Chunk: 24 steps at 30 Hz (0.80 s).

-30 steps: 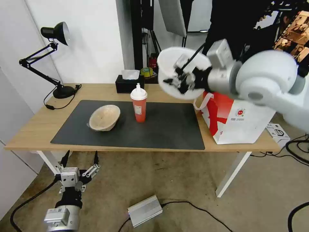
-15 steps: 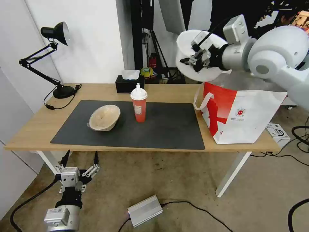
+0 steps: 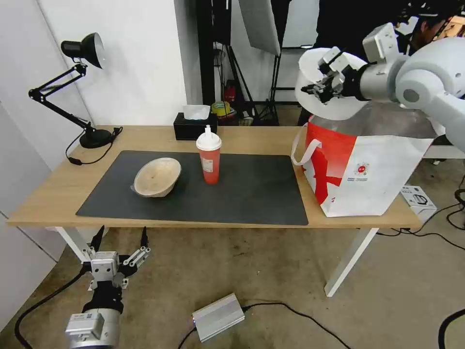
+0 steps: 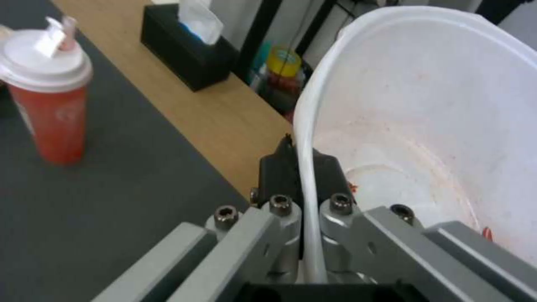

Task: Pick up the trash from the table and place it into the takeout bag.

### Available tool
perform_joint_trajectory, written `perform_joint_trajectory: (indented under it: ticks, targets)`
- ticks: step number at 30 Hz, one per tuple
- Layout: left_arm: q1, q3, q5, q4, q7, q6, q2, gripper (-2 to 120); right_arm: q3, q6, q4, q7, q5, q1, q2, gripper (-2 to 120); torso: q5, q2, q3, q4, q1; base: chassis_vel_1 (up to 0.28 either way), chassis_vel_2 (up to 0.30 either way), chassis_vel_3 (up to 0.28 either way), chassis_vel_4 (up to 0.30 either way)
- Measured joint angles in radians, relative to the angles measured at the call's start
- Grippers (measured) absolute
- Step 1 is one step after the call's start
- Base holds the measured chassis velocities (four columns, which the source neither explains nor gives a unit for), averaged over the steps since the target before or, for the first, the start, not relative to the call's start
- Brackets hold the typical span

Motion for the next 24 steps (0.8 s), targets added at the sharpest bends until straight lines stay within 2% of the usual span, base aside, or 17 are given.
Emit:
perform_joint_trajectory:
  ticks: [24]
  targets:
    - [0.002,0.000,-0.002,-0.004,0.000,0.001,0.006,98,0.117,0.001,-0.025,-0.044,-0.087,-0.172,-0.103,0,-0.0001,0.000,0.000,0.0000,0.000,0.000,0.000,0.000,0.000]
